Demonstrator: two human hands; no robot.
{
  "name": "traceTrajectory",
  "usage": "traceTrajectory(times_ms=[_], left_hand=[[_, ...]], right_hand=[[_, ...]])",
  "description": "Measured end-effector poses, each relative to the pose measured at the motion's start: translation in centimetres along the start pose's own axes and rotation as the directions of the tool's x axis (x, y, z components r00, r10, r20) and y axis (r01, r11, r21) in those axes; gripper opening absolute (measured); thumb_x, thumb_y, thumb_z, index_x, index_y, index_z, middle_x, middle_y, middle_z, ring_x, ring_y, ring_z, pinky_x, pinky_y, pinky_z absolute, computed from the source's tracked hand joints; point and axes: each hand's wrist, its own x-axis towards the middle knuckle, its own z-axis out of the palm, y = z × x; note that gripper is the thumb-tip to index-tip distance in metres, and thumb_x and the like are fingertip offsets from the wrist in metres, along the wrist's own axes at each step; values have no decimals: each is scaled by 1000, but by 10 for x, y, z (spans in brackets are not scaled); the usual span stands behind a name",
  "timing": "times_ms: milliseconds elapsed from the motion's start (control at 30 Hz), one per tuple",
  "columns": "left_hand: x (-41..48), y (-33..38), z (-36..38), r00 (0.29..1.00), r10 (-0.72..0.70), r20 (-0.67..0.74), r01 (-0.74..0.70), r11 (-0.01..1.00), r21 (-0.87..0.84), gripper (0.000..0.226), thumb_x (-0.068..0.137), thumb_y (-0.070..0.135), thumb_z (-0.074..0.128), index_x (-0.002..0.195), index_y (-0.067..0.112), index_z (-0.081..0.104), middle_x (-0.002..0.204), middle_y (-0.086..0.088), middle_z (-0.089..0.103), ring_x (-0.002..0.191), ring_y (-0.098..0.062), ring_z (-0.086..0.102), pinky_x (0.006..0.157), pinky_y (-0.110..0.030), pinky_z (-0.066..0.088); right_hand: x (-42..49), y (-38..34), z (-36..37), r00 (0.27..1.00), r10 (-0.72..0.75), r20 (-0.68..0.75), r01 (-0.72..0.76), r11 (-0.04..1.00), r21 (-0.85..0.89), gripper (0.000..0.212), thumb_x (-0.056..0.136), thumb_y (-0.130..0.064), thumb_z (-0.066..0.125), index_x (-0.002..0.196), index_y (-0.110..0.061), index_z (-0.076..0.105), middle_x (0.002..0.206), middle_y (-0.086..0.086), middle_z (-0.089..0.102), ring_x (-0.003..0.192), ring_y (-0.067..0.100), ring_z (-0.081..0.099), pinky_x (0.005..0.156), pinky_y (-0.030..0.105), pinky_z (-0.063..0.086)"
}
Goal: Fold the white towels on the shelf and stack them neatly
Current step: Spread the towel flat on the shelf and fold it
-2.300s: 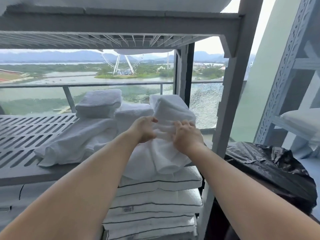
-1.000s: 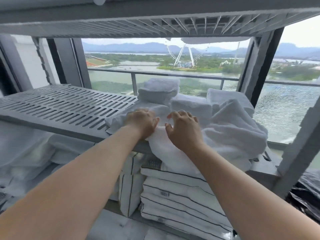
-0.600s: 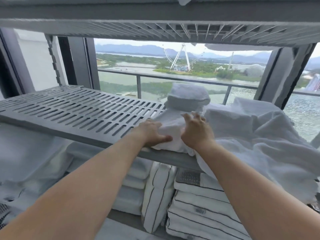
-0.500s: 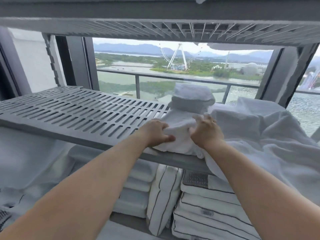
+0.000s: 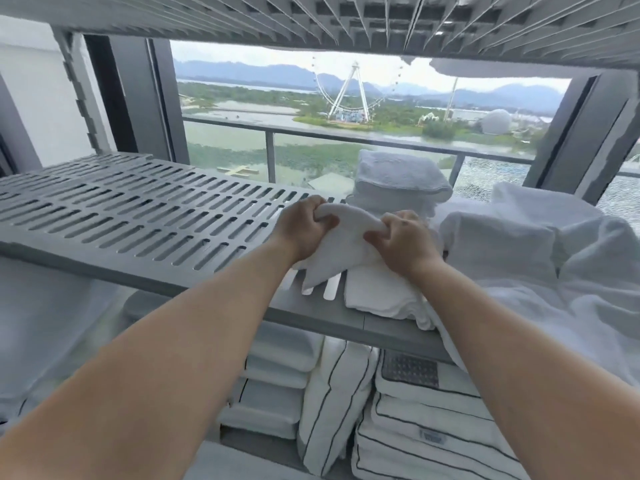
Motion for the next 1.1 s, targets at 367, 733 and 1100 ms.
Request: traceTrajectory(times_ms=[367, 733, 1100], left_hand=[[37, -66, -78, 951, -144, -273, 110, 984, -138, 25, 88, 33, 74, 108, 20, 68, 92, 7, 69, 85, -16, 63, 71, -30, 50], [70, -180, -185, 938, -90, -336, 111, 993, 43, 34, 91, 35, 70, 121, 20, 63, 111, 5, 62, 99, -15, 54, 82, -26, 37], [95, -255, -219, 997, -10, -81, 31, 966, 258, 33, 96, 29, 61, 128, 24, 56, 123, -9, 65, 114, -31, 60, 91, -37, 46]], right_hand=[[52, -99, 31, 944, -265, -195, 271, 962, 5, 28, 99, -47, 49, 90, -22, 41, 93, 11, 65, 92, 33, 61, 73, 40, 46], [78, -212, 97, 870, -358, -339, 404, 911, 75, 31, 90, -30, 64, 119, -18, 63, 118, 8, 56, 118, 29, 48, 86, 45, 52], [91, -253, 161, 968, -131, -215, 95, 981, -171, 78, 85, -50, 67, 150, -33, 29, 154, 13, 28, 139, 37, 27, 104, 55, 40]])
